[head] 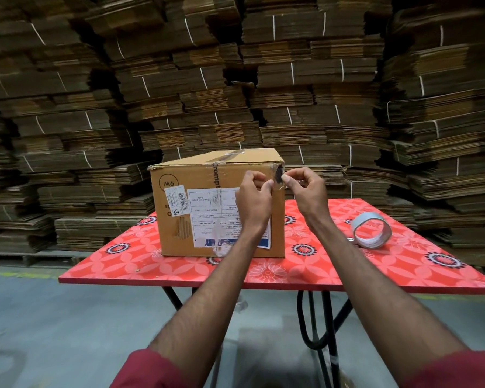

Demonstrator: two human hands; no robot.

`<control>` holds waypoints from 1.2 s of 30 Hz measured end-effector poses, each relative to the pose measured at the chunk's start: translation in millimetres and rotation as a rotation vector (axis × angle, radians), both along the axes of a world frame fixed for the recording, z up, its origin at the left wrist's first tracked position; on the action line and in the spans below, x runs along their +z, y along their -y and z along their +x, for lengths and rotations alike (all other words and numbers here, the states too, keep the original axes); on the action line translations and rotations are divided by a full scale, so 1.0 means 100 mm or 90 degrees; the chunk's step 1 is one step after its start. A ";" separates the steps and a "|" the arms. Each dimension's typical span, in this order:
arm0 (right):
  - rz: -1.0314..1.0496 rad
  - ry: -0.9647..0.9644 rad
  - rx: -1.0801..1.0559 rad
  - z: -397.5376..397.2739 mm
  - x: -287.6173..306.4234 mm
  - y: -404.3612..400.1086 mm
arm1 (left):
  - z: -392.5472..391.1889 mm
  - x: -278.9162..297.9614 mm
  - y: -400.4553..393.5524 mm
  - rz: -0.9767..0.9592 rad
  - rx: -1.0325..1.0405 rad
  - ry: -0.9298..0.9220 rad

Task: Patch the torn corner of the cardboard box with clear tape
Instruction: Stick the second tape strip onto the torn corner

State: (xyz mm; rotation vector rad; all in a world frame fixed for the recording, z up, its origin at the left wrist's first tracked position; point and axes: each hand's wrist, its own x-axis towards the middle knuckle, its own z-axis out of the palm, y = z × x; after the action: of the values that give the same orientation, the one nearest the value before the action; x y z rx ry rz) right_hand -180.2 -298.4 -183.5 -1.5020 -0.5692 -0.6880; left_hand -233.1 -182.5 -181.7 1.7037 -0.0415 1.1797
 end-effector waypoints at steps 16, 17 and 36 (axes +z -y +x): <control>0.030 -0.002 0.041 0.13 -0.05 -0.01 | 0.11 -0.10 -0.15 0.289 0.306 -0.001; 0.036 -0.002 0.050 0.12 -0.04 -0.01 | 0.10 -0.09 -0.18 0.315 0.329 -0.009; 0.380 -0.195 0.260 0.17 -0.17 -0.38 | 0.15 0.13 -0.48 0.503 0.236 -0.067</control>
State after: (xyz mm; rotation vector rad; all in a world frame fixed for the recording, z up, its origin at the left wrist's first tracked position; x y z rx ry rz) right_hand -163.3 -260.1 -200.1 -0.8696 -0.3711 -0.2610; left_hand -217.9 -134.6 -168.4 2.5470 -0.1469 1.4516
